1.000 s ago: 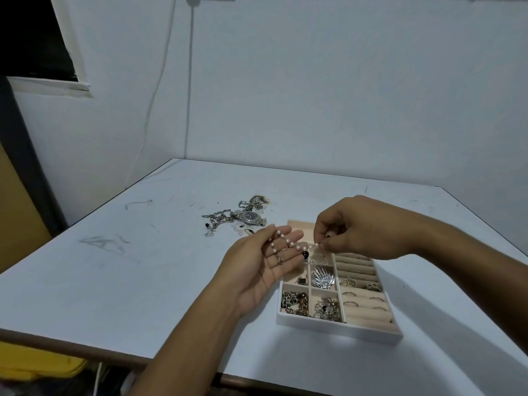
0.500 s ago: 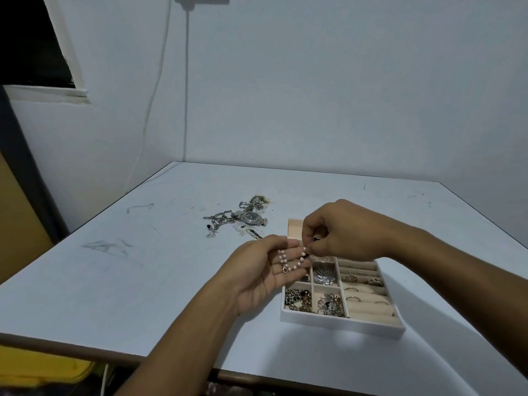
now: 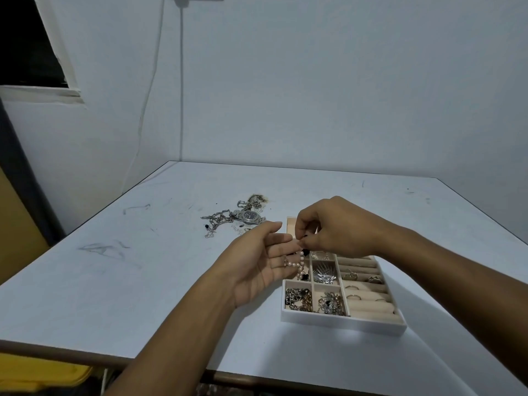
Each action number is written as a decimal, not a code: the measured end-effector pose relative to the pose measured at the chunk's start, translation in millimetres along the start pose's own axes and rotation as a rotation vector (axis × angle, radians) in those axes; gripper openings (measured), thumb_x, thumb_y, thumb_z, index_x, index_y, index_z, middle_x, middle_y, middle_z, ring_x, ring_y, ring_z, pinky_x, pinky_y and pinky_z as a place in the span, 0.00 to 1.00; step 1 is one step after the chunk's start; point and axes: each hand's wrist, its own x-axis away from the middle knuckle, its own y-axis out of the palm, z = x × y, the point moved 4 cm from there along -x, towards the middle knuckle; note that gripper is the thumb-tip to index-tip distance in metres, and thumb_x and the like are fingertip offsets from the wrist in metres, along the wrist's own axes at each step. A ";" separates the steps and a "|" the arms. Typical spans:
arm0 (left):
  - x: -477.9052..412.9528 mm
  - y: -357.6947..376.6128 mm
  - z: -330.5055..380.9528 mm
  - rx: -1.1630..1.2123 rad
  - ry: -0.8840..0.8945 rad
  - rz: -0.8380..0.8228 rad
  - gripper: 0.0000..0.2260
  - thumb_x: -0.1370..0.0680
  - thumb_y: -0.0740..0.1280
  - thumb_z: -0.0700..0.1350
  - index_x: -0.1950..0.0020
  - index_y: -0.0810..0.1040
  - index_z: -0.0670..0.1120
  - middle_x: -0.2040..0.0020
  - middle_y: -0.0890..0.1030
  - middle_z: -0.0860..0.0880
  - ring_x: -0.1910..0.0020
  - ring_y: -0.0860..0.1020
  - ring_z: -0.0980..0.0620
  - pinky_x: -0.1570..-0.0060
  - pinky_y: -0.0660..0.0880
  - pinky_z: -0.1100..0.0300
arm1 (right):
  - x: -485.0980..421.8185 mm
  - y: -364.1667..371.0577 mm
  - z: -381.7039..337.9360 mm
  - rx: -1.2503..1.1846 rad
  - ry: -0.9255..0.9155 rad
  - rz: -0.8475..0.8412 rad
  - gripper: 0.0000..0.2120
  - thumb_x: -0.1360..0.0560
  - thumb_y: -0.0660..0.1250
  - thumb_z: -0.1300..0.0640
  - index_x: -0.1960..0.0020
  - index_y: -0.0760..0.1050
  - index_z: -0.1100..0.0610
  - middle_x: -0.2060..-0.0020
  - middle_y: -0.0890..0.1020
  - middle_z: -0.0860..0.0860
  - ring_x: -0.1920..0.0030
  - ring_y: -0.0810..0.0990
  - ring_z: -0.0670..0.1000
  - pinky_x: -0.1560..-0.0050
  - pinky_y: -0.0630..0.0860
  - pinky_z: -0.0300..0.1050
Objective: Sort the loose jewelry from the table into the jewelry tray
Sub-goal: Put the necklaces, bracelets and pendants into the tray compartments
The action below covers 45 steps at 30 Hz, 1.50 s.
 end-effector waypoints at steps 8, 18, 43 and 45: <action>3.1 2.7 2.5 -0.017 0.009 0.023 0.21 0.21 0.62 0.49 0.34 0.72 0.35 0.51 0.83 0.40 0.51 0.81 0.42 0.45 0.76 0.52 | -1.0 3.1 4.6 -0.031 0.001 -0.003 0.05 0.28 0.70 0.58 0.58 0.81 0.49 0.68 0.80 0.43 0.68 0.76 0.37 0.67 0.68 0.28; 4.7 -34.1 13.2 0.040 0.158 0.176 0.09 0.22 0.65 0.42 0.47 0.79 0.39 0.47 0.83 0.40 0.46 0.81 0.41 0.49 0.80 0.54 | -18.6 16.4 4.5 -0.093 -0.001 0.012 0.03 0.28 0.70 0.57 0.58 0.81 0.49 0.64 0.82 0.43 0.63 0.78 0.38 0.62 0.71 0.31; 37.6 -130.3 38.3 -1.388 0.523 0.520 0.11 0.22 0.63 0.49 0.41 0.76 0.54 0.43 0.77 0.57 0.48 0.74 0.56 0.49 0.71 0.61 | -162.3 102.7 -70.5 0.153 -0.093 -0.109 0.14 0.22 0.63 0.59 0.37 0.76 0.55 0.41 0.73 0.53 0.44 0.75 0.54 0.47 0.72 0.45; 37.6 -131.3 37.6 -1.390 0.533 0.526 0.11 0.22 0.63 0.49 0.40 0.76 0.54 0.42 0.76 0.57 0.46 0.74 0.56 0.48 0.71 0.61 | -164.4 100.3 -72.4 0.140 -0.096 -0.110 0.09 0.23 0.64 0.61 0.45 0.79 0.57 0.48 0.77 0.52 0.51 0.75 0.52 0.56 0.70 0.41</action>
